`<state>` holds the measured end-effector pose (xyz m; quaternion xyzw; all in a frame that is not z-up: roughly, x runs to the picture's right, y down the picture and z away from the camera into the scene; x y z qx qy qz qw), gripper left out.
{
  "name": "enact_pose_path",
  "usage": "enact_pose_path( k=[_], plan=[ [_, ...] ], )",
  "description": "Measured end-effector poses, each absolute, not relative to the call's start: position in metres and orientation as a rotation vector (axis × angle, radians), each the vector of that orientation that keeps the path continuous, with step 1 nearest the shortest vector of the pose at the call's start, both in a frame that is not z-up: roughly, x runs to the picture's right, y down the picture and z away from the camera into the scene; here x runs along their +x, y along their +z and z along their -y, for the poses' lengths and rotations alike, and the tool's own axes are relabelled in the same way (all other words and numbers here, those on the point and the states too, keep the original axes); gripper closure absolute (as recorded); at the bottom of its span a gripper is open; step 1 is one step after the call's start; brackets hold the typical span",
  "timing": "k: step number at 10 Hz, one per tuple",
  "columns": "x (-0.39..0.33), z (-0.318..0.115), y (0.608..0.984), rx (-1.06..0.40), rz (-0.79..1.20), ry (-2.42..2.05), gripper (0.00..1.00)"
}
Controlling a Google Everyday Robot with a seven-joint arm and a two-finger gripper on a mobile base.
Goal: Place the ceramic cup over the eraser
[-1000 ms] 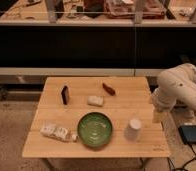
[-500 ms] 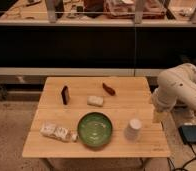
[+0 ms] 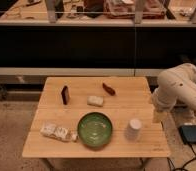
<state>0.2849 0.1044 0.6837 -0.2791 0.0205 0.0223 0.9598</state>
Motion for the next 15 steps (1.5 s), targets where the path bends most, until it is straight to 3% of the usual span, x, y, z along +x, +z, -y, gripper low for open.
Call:
enact_pose_path(
  k=[5, 15],
  plan=[
    [0.282, -0.110, 0.687, -0.575, -0.026, 0.049, 0.35],
    [0.252, -0.161, 0.719, -0.632, 0.296, 0.091, 0.35]
  ],
)
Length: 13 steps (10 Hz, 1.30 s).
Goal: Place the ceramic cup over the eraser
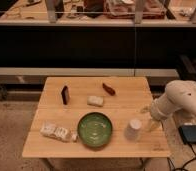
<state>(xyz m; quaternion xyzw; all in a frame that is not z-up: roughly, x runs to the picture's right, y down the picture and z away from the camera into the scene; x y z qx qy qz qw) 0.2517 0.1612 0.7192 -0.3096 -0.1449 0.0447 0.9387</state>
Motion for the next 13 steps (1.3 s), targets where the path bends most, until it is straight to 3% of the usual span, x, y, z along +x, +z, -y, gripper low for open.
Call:
enact_pose_path(
  k=[13],
  plan=[
    [0.214, -0.190, 0.755, -0.705, 0.357, 0.003, 0.35]
  ],
)
